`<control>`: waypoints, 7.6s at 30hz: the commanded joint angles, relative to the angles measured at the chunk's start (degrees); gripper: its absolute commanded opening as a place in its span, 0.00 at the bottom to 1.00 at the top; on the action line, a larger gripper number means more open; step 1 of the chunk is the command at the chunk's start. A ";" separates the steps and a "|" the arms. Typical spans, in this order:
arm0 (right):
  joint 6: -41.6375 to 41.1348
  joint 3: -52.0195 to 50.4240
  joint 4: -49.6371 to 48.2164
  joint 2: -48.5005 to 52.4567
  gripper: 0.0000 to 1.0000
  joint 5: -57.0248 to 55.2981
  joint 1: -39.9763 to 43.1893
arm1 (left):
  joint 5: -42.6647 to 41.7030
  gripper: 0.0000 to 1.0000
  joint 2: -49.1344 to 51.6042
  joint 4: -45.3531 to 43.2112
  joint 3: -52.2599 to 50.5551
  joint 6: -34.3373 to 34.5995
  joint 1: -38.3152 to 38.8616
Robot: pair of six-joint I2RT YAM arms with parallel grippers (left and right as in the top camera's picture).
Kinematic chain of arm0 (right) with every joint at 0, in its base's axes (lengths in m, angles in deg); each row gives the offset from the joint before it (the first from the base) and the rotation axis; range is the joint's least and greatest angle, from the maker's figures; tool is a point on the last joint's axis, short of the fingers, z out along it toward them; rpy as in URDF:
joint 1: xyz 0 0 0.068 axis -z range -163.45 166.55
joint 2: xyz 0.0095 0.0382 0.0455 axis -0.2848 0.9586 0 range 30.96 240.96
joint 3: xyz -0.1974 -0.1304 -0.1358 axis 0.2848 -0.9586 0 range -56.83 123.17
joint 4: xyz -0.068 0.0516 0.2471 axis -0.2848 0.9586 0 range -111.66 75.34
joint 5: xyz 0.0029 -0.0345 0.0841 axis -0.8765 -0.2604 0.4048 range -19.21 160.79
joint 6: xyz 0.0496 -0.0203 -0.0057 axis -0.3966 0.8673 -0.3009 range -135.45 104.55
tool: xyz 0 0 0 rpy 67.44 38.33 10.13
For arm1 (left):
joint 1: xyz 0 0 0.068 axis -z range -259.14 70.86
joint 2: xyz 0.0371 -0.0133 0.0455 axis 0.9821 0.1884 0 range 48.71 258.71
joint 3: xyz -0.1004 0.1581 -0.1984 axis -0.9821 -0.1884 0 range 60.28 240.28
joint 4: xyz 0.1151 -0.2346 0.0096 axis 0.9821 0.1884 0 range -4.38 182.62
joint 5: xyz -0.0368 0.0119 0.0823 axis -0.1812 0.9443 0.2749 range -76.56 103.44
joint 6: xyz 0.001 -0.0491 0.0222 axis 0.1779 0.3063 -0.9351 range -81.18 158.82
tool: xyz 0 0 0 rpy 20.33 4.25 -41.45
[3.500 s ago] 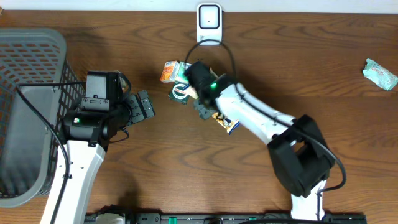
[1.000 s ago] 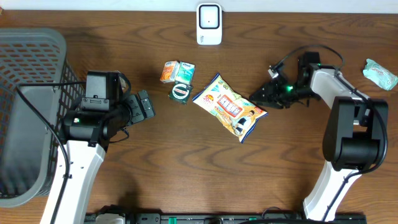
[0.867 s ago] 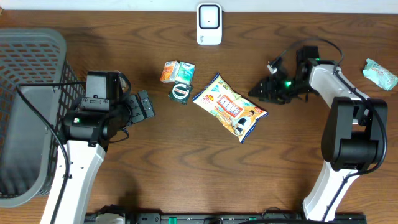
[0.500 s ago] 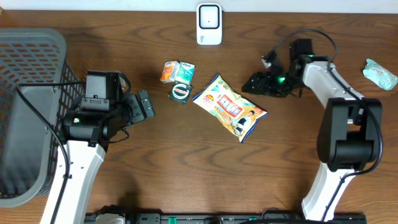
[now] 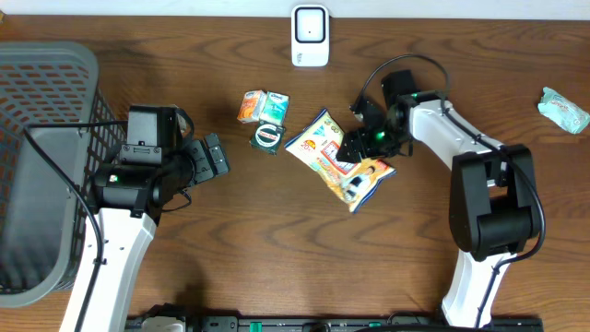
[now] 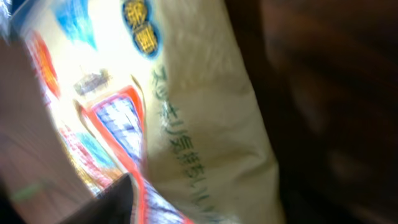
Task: Scan the item barcode
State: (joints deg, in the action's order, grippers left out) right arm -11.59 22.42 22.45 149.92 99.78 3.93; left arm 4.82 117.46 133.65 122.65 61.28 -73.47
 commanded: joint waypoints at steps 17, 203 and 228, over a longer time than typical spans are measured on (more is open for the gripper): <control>-3.52 4.11 2.99 -4.35 0.01 2.36 2.08 | 0.74 0.98 0.11 0.17 0.50 -0.15 -0.35; 5.70 12.44 16.98 -6.71 0.01 19.61 0.52 | 0.74 0.98 0.11 0.17 0.50 -0.15 -0.35; 0.46 6.32 10.34 -3.58 0.22 17.66 20.76 | 0.74 0.98 0.11 0.17 0.50 -0.15 -0.35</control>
State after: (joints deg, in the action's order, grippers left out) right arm -10.06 26.70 31.72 146.02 117.05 25.37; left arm 4.84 117.46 133.65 122.65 61.28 -73.47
